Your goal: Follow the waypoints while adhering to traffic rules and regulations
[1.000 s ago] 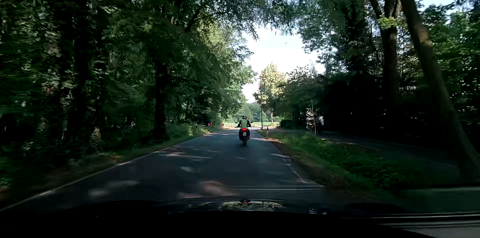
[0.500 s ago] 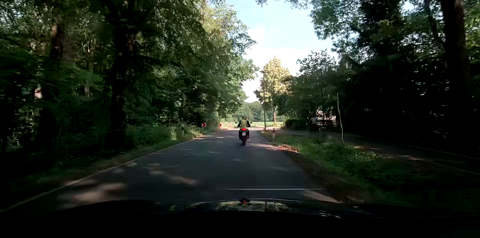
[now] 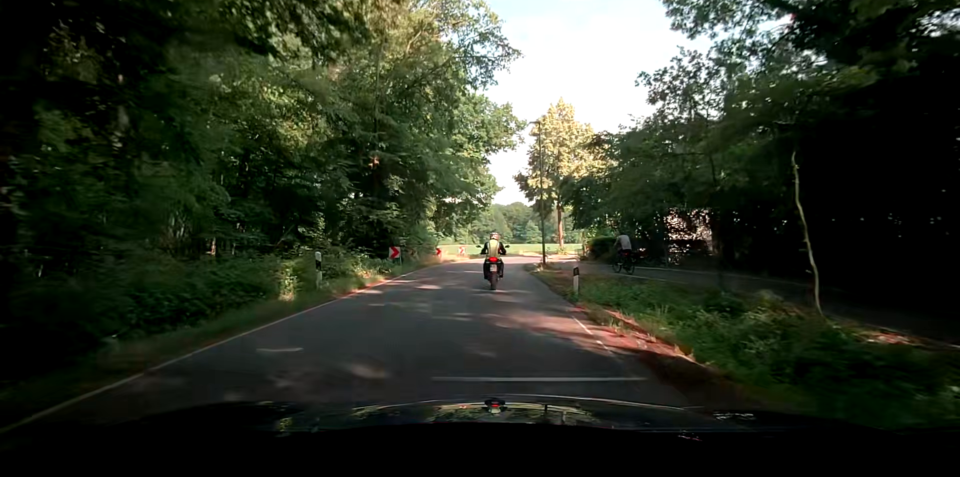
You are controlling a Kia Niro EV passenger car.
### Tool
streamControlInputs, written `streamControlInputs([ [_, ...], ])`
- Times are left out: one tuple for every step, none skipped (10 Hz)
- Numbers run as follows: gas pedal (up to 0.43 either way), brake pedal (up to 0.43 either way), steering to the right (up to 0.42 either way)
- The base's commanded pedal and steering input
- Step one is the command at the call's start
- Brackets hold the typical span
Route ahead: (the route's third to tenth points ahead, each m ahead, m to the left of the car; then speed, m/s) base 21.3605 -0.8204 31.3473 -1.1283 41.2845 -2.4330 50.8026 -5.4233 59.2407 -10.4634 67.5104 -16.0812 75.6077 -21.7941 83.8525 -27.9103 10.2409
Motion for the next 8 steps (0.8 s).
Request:
streamControlInputs([
  [0.157,0.000,-0.012],
  [0.157,0.000,-0.012],
  [0.157,0.000,-0.012],
  [0.157,0.000,-0.010],
  [0.157,0.000,-0.011],
  [0.157,0.000,-0.011],
  [0.157,0.000,-0.010],
  [0.157,0.000,-0.009],
])
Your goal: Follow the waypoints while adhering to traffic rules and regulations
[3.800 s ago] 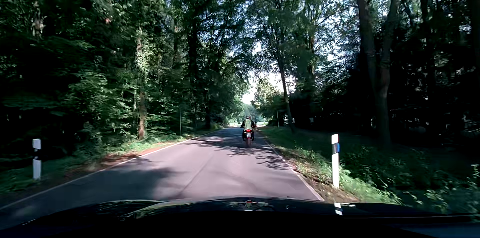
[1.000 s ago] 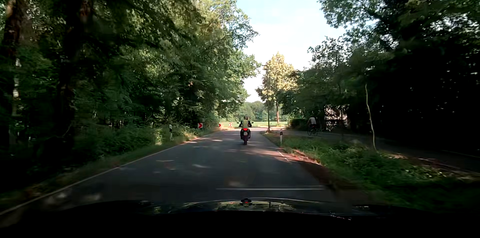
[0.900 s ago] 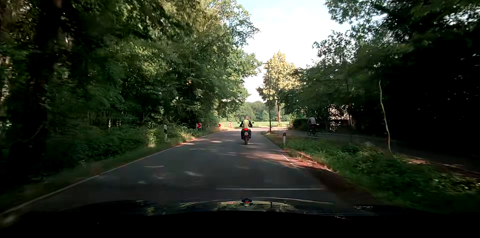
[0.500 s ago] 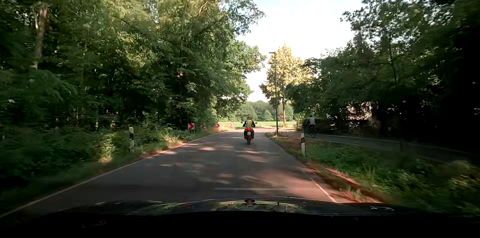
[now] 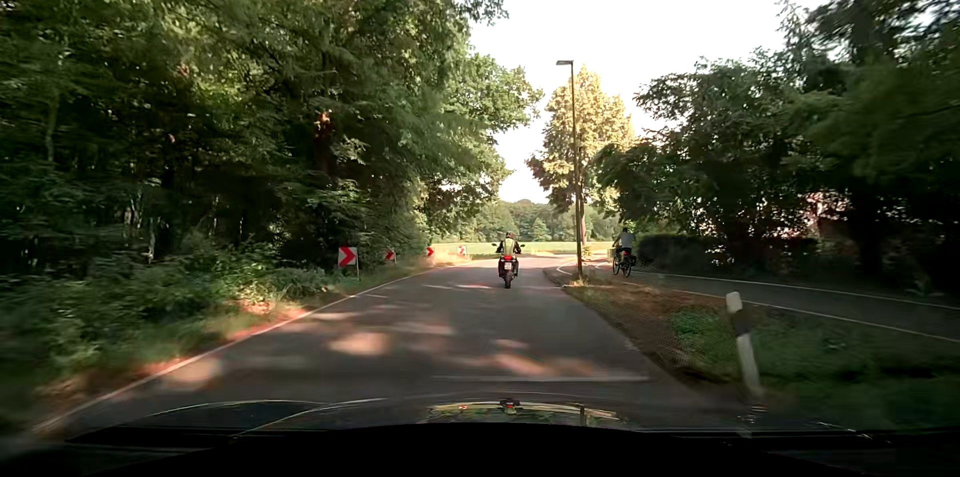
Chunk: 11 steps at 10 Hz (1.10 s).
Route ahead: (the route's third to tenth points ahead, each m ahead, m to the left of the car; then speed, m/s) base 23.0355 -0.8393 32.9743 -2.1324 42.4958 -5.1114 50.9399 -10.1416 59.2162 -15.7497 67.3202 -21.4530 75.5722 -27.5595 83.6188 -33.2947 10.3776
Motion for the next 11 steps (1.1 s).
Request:
streamControlInputs([
  [0.157,0.000,-0.006],
  [0.157,0.000,-0.002],
  [0.157,0.000,-0.002],
  [0.157,0.000,-0.002],
  [0.157,0.000,0.000],
  [0.177,0.000,0.002],
  [0.169,0.000,0.005],
  [0.169,0.000,0.005],
  [0.169,0.000,0.009],
  [0.169,0.000,0.014],
  [0.157,0.000,0.020],
])
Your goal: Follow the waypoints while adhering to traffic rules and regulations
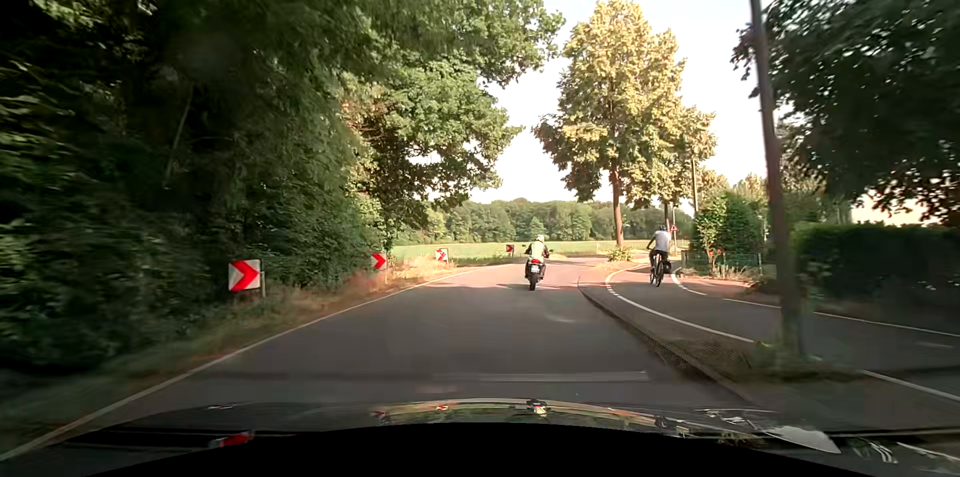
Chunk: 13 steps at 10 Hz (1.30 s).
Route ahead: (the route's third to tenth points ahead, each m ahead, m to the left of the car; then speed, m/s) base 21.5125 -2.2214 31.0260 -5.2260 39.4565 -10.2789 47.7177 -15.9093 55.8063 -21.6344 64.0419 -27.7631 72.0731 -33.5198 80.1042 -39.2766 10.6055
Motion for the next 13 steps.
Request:
streamControlInputs([
  [0.150,0.000,0.033],
  [0.138,0.000,0.046],
  [0.138,0.000,0.046],
  [0.138,0.000,0.045],
  [0.138,0.000,0.045],
  [0.150,0.000,0.045],
  [0.150,0.000,0.045],
  [0.157,0.000,0.045],
  [0.157,0.000,0.046],
  [0.157,0.000,0.051],
  [0.157,0.000,0.063],
  [0.157,0.000,0.071],
  [0.157,0.000,0.075],
])
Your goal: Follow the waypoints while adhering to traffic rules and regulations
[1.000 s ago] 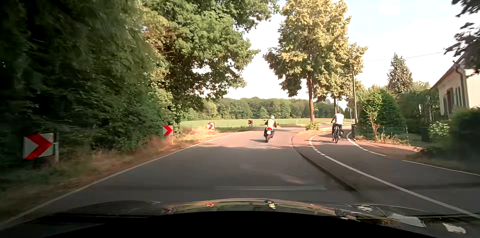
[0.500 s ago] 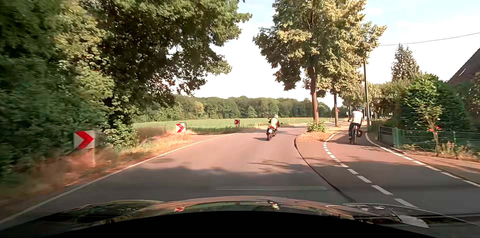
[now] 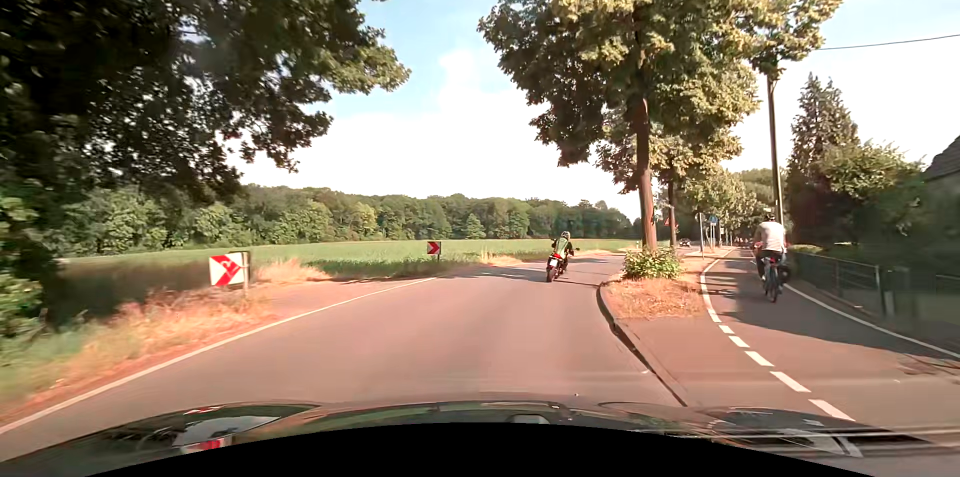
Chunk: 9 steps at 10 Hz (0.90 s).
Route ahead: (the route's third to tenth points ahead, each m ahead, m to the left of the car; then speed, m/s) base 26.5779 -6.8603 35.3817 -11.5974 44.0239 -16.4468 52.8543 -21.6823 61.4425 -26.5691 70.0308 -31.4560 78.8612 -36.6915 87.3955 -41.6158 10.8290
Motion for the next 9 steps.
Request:
streamControlInputs([
  [0.157,0.000,0.074],
  [0.157,0.000,0.072],
  [0.157,0.000,0.070],
  [0.157,0.000,0.069],
  [0.157,0.000,0.067],
  [0.150,0.000,0.067],
  [0.150,0.000,0.070],
  [0.150,0.000,0.079],
  [0.150,0.000,0.087],
])
